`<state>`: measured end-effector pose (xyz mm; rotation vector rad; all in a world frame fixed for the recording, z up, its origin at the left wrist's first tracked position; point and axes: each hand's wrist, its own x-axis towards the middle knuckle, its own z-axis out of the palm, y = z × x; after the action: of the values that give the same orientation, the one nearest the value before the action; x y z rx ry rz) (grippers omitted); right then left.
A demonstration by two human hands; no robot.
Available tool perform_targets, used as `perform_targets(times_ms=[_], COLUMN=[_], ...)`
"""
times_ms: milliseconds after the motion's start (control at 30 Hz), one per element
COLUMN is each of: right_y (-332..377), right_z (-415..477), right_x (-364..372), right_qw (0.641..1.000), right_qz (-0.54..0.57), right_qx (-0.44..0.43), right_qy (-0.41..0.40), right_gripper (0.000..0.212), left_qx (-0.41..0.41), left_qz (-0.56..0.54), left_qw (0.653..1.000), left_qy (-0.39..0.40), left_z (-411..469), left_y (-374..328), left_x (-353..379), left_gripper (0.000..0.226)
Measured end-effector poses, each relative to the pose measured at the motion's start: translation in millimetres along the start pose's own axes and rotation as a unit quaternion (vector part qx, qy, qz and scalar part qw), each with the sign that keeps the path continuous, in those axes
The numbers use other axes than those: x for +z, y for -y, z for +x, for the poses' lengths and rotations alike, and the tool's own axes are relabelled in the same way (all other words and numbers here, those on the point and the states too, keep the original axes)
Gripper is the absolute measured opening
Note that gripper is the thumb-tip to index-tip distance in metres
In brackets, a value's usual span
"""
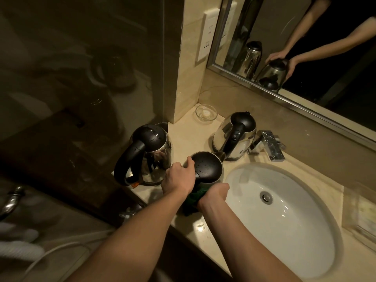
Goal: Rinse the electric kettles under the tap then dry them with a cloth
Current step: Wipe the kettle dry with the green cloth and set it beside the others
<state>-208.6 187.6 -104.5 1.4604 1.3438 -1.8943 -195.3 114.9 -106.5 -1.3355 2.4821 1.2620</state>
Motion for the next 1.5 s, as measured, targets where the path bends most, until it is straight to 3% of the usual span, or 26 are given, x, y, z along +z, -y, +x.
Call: perform_targets(times_ms=[233,467,733,1067,1500], right_y=[4,32,49,53,91], right_z=[9,-8,6,22,15], right_x=[-11,-10,-6,-15,-4], right_qw=[0.999,0.999,0.997,0.992,0.972], right_qz=[0.002,-0.01,-0.06,-0.11,-0.197], right_qx=[0.033,0.025,-0.015,0.016,-0.075], right_qy=[0.02,0.04,0.042,0.052,0.109], right_gripper=[0.056,0.068,0.055,0.047,0.039], left_qx=[0.007,0.012,0.024,0.022,-0.028], left_qz=[-0.016,-0.004,-0.002,-0.004,0.002], left_qw=[1.0,1.0,0.999,0.998,0.999], left_qy=[0.011,0.021,0.032,0.05,0.03], left_z=[4,8,13,14,-1], left_y=[1,1,-1,-1,-14], left_x=[-2,-2,-4,-7,-18], left_gripper=[0.07,0.071,0.069,0.07,0.064])
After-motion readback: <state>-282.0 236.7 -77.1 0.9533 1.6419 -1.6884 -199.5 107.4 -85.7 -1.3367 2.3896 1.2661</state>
